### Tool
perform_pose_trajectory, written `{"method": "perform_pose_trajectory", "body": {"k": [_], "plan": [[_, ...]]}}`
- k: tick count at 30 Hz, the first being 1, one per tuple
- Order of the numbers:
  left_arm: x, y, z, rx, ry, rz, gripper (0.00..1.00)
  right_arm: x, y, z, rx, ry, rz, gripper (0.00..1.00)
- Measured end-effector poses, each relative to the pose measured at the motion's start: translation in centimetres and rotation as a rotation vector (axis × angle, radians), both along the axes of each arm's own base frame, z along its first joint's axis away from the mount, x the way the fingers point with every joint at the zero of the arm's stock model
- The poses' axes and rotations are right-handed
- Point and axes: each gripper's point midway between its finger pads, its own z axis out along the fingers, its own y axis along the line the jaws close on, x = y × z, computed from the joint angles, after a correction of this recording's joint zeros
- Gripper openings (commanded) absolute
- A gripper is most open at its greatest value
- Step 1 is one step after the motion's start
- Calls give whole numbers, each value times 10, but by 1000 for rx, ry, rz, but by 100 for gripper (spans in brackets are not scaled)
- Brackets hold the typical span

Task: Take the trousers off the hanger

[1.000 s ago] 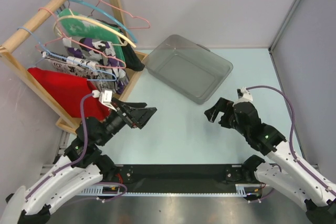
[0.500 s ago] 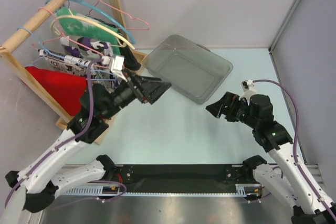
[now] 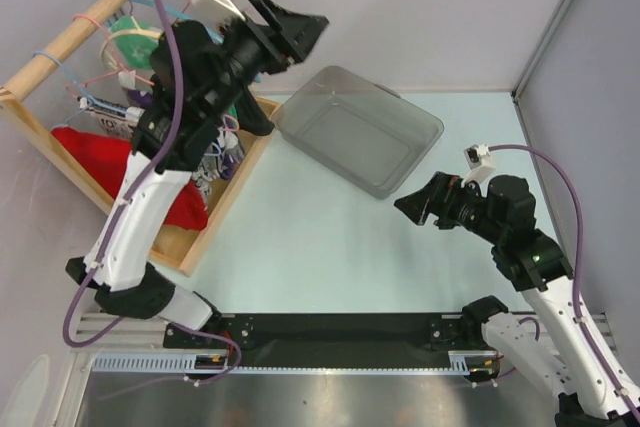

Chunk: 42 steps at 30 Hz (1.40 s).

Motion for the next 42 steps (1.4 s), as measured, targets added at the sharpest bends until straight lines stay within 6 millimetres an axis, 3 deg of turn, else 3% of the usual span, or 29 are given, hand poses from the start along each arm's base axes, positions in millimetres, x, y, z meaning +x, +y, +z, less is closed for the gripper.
{"method": "perform_pose_trajectory", "body": {"k": [6, 11, 15, 19, 25, 33, 42], "plan": [[42, 55, 16, -52, 41, 180, 65, -6, -2, -4, -22, 21, 7, 100], [67, 98, 7, -87, 103, 322, 57, -8, -3, -6, -32, 40, 9, 100], [87, 121, -5, -101, 151, 402, 52, -10, -4, -5, -35, 46, 9, 100], [107, 132, -26, -98, 215, 472, 44, -12, -5, -3, -33, 41, 7, 100], [127, 145, -52, -90, 286, 588, 45, -13, -6, 0, -23, 33, 1, 100], [136, 165, -64, -107, 318, 716, 45, -15, -8, 4, -11, 22, -15, 100], [154, 170, -82, -107, 347, 776, 47, -16, -14, 11, 4, -3, -49, 100]]}}
